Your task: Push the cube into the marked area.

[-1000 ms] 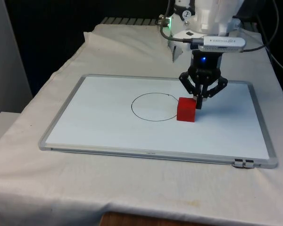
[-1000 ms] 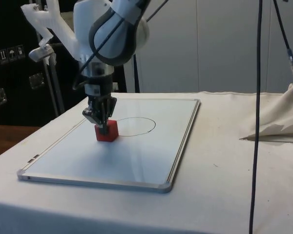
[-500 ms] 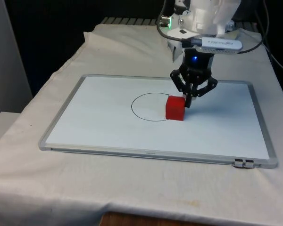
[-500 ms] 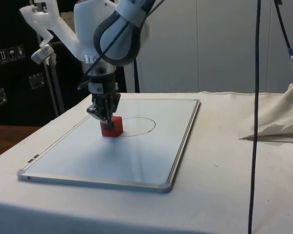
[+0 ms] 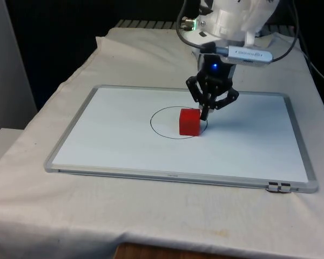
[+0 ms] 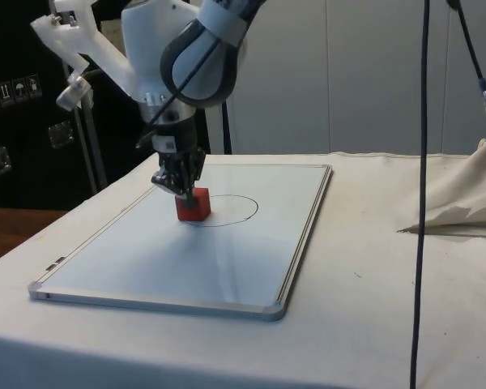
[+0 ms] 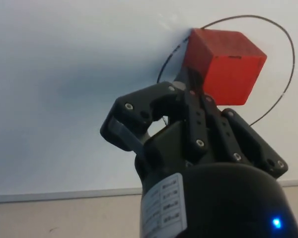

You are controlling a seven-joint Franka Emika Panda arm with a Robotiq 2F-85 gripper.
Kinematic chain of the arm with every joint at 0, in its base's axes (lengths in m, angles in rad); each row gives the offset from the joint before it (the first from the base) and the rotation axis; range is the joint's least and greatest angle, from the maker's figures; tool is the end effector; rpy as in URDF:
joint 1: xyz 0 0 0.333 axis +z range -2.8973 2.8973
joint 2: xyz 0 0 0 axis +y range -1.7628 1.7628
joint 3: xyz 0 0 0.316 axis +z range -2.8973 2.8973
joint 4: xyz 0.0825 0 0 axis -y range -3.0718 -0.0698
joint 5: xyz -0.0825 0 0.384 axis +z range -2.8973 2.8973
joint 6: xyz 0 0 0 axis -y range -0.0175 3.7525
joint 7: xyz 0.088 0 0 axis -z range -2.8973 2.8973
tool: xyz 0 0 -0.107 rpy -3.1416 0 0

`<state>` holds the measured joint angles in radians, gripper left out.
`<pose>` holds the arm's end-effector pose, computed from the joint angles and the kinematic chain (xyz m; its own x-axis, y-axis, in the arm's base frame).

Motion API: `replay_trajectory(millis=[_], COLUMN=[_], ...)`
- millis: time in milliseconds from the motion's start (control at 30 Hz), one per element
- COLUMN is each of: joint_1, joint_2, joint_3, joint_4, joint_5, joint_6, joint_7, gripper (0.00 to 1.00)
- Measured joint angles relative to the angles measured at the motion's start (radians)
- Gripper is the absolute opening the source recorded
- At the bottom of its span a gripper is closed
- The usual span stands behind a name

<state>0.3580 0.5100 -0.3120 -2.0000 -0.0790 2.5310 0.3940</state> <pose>0.6116 0.0343 0.2161 0.9674 -0.2310 0.1033 -0.2460 -0.9542 0.1701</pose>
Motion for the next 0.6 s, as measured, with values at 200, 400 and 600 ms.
replay_trajectory(millis=[200,400,600], joint_1=[0.000,0.000,0.006], joint_2=[0.002,0.002,-0.016], joint_3=[-0.012,-0.022,-0.024], joint_4=[0.008,0.012,0.012], joint_5=[-0.037,-0.074,-0.087], joint_6=[-0.026,-0.049,-0.061], joint_7=[0.034,0.069,0.082], gripper=[0.00,0.00,0.00])
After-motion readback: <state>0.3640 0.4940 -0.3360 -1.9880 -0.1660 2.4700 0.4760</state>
